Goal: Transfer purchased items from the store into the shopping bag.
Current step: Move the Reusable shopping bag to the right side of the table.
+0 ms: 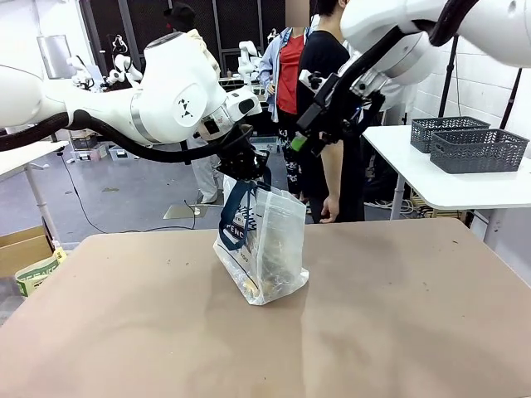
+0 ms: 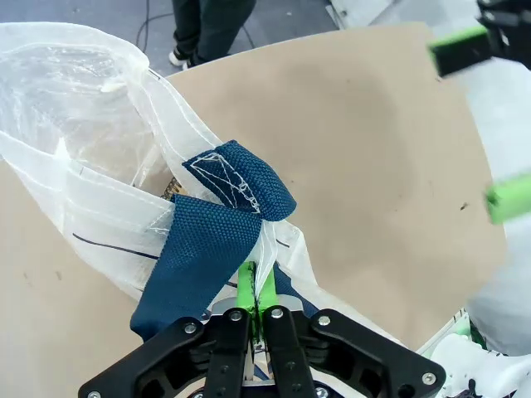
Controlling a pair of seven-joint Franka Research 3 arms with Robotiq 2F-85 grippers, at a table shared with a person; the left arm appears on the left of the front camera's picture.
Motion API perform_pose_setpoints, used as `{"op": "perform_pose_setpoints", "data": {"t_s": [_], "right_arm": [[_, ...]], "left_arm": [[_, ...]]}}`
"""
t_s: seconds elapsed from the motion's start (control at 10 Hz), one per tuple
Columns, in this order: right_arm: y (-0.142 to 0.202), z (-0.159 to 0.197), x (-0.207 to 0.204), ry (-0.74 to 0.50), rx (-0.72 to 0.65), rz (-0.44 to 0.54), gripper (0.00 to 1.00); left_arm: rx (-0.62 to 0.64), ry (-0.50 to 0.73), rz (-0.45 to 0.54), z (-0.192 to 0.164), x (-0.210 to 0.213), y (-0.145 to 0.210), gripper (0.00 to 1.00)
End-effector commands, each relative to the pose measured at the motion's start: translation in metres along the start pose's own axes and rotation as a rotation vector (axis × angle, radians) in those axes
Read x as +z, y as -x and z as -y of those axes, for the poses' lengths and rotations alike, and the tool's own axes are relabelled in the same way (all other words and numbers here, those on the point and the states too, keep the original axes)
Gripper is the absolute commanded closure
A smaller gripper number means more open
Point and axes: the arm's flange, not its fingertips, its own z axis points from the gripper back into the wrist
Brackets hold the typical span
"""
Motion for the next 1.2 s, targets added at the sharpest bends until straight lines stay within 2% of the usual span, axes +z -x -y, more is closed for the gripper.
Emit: {"op": "perform_pose_setpoints", "data": {"t_s": [0.0, 0.3, 0.5, 0.8, 0.9, 1.1], "right_arm": [[0.033, 0.001, 0.023, -0.01, 0.096, -0.064, 0.0], [0.055, 0.002, 0.043, -0.071, 0.305, -0.127, 0.0], [0.063, 0.004, 0.039, -0.026, 0.454, -0.141, 0.0], [0.058, 0.01, 0.023, -0.003, 0.531, -0.085, 0.0], [0.052, 0.007, 0.038, -0.036, 0.478, -0.142, 0.0], [0.052, 0.007, 0.038, -0.036, 0.478, -0.142, 0.0]], "left_arm": [[0.012, 0.001, 0.001, 0.0, 0.001, 0.0, 1.0], [0.012, 0.001, 0.001, 0.0, 0.001, 0.0, 1.0], [0.012, 0.001, 0.001, 0.0, 0.001, 0.0, 1.0], [0.012, 0.001, 0.001, 0.0, 0.001, 0.0, 1.0], [0.012, 0.001, 0.001, 0.0, 0.001, 0.0, 1.0], [0.0, 0.0, 0.0, 0.0, 0.0, 0.0, 1.0]]}}
